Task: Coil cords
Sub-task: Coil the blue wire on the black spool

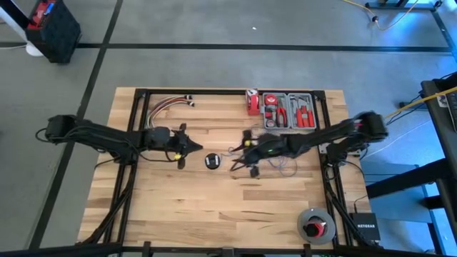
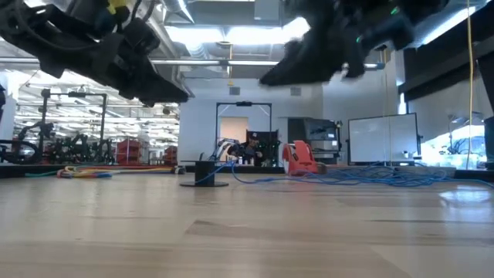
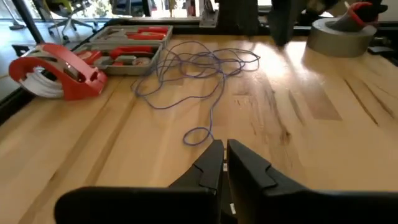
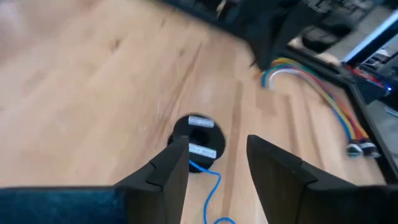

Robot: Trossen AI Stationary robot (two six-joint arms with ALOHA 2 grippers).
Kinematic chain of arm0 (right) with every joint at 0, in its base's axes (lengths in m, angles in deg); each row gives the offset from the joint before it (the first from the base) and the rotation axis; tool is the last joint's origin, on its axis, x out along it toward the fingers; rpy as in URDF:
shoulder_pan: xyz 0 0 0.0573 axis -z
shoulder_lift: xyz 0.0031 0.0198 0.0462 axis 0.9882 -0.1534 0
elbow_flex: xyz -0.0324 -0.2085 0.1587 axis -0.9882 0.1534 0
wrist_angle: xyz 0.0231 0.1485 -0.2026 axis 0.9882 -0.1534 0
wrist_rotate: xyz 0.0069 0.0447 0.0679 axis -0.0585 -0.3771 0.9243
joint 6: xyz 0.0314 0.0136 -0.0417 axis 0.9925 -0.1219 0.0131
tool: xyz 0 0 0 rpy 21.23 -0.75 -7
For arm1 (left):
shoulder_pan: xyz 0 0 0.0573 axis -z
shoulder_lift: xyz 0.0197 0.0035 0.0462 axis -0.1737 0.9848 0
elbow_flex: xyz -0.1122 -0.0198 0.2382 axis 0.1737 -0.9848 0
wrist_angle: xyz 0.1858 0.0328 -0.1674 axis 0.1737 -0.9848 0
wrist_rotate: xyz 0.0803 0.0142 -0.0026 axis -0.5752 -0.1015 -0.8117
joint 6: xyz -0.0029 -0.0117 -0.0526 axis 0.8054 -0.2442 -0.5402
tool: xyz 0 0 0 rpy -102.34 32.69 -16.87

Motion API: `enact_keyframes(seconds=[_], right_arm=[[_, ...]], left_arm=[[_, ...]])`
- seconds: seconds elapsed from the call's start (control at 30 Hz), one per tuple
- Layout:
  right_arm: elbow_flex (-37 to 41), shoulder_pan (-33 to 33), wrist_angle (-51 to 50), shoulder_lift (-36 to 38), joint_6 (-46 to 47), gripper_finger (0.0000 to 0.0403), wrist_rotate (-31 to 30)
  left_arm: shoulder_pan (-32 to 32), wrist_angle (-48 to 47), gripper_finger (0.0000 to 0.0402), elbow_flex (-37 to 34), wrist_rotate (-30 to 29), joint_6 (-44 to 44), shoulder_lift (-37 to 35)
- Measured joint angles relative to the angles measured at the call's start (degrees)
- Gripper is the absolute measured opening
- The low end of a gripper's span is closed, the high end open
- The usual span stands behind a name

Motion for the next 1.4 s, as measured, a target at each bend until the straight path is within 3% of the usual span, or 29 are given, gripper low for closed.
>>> enact_keyframes(seconds=[0.2, 0.5, 0.63, 1.0, 1.13, 1.33, 1.4], right_arm=[[-5.86, -1.61, -0.13, -12.11, -12.70, 0.0166, -1.42], [-12.86, -3.30, 0.44, -23.08, -22.19, 0.0166, -11.15], [-14.70, -3.37, 0.39, -25.83, -23.87, 0.0166, -14.64], [-16.07, -3.34, 2.57, -26.87, -23.24, 0.0162, -15.80], [-16.07, -3.34, 1.77, -26.87, -19.87, 0.0129, -15.65], [-16.17, -3.30, 2.12, -26.73, -19.78, 0.0021, -18.92], [-16.24, -3.32, 2.50, -26.57, -18.70, 0.0013, -20.36]], left_arm=[[0.33, 2.06, 0.0015, -0.02, -0.01, -1.78, 6.67], [0.37, 2.63, 0.0015, -0.02, -0.03, -0.82, 13.97], [0.37, 5.88, 0.0015, -0.02, 0.01, -2.39, 16.96], [0.15, 8.62, 0.0015, -0.02, -0.01, -4.41, 20.80], [0.15, 9.07, 0.0015, -0.02, 0.01, -2.85, 20.86], [0.29, 9.89, 0.0015, 0.41, -0.01, -3.90, 20.85], [0.31, 9.32, 0.0015, 0.93, 0.00, -3.02, 20.23]])
